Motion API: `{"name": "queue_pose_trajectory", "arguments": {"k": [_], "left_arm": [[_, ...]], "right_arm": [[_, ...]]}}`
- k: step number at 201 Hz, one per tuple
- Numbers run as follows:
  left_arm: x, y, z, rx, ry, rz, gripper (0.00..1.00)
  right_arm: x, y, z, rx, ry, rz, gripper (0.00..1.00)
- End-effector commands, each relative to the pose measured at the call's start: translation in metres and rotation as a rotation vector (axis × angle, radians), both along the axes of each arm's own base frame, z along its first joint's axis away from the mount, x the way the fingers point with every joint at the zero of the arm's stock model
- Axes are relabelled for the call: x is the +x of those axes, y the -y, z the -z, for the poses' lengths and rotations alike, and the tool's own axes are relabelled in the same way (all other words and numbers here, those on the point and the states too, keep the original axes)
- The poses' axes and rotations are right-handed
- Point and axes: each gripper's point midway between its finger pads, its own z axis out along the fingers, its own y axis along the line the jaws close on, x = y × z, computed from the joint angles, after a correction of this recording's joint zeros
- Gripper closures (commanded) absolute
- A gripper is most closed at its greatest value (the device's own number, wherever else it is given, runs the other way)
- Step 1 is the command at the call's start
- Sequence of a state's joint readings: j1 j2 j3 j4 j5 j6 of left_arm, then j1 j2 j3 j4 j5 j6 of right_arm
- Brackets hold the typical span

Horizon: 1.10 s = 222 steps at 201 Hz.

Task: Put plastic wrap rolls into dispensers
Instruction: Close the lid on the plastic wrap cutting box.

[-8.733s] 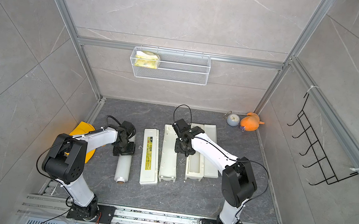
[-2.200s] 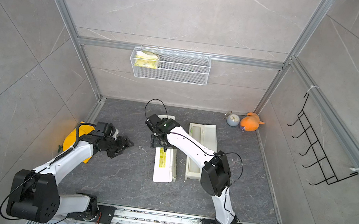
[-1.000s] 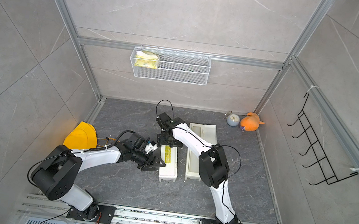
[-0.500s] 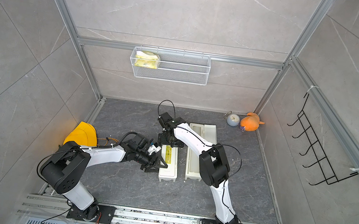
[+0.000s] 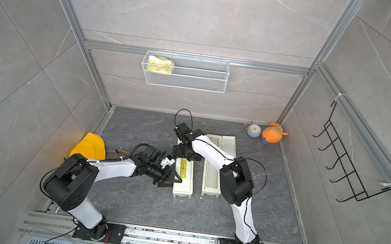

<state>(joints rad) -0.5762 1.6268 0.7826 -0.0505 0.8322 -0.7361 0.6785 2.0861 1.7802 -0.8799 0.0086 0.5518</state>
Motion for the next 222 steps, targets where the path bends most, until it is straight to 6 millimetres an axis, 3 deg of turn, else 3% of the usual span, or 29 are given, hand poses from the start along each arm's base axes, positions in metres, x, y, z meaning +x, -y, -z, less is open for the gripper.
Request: {"name": "queue_pose_trajectory", "arguments": {"k": [1, 36, 60, 130, 162, 194, 222], "left_arm": [[-0.003, -0.016, 0.033, 0.104, -0.036, -0.039, 0.33], [-0.004, -0.016, 0.038, 0.111, -0.048, -0.042, 0.33], [-0.006, -0.018, 0.041, 0.119, -0.056, -0.042, 0.33], [-0.004, -0.015, 0.038, 0.094, -0.066, -0.06, 0.35], [-0.002, -0.008, 0.032, 0.043, -0.079, -0.068, 0.38], [-0.003, -0.014, 0.047, 0.105, -0.112, -0.079, 0.39], [0.007, -0.016, 0.052, 0.167, -0.108, -0.086, 0.39]], "right_arm": [[-0.006, 0.009, -0.031, 0.114, 0.031, -0.015, 0.01], [-0.028, 0.021, -0.029, 0.208, 0.006, 0.004, 0.0], [-0.043, 0.028, -0.016, 0.236, -0.027, 0.008, 0.0], [-0.098, 0.014, 0.007, 0.503, -0.166, 0.019, 0.0], [-0.11, 0.0, 0.005, 0.606, -0.204, 0.004, 0.0], [-0.112, 0.008, 0.015, 0.553, -0.213, 0.026, 0.0], [-0.102, 0.012, 0.01, 0.527, -0.174, 0.044, 0.02]]}}
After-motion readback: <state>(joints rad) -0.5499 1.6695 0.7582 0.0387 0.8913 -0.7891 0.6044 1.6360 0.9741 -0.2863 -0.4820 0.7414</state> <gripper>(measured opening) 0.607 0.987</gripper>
